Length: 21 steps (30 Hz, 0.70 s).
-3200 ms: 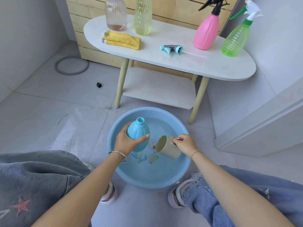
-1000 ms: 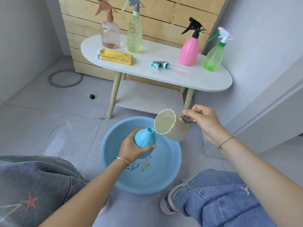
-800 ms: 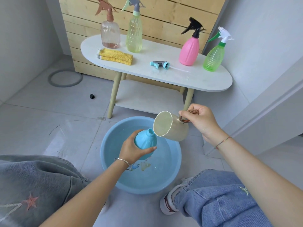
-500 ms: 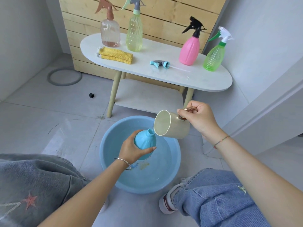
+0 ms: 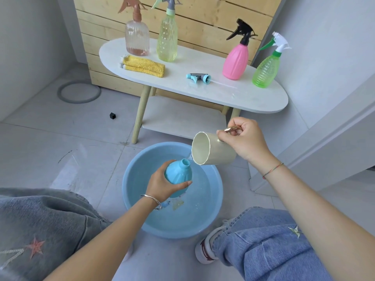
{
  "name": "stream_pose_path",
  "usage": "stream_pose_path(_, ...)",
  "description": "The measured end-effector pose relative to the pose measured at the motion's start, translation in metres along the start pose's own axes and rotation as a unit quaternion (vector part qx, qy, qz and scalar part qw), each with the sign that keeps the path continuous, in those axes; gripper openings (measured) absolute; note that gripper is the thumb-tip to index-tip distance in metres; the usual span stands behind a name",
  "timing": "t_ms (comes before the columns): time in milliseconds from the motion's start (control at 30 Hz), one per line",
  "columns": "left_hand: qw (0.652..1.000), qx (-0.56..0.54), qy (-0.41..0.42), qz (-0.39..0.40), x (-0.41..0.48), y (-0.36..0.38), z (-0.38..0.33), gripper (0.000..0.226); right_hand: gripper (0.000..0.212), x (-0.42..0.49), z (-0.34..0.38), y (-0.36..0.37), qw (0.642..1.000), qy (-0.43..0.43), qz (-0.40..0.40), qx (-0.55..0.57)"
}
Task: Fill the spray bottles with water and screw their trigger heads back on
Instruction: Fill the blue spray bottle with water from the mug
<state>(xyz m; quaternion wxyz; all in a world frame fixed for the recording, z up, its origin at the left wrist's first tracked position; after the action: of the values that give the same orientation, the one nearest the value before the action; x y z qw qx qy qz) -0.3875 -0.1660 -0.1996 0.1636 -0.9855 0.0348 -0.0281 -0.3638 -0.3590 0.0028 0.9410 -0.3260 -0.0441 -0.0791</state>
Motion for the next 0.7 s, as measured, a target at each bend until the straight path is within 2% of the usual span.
stream_pose_path(467,1.000,-0.007,-0.003,-0.002,0.000,0.003,0.001,0.072,0.035,-0.003,0.011,0.008,0.996,-0.077,0.004,-0.043)
stream_pose_path(700,1.000,-0.004,-0.002,0.000,0.001,0.003,0.002,0.075,0.039,-0.004,0.017,0.012,0.990,-0.120,0.009,-0.078)
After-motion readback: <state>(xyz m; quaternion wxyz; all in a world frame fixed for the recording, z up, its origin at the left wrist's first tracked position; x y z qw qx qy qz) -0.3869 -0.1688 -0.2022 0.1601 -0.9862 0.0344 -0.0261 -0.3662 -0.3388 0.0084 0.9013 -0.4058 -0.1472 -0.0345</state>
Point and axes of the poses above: each hand's wrist, its own x-axis towards the middle knuckle, its own y-axis out of the palm, z = x × y, the point moved 4 cm from there along x, towards the middle knuckle, and after that the axes turned 7 degrees about y, right-handed, at the moved point
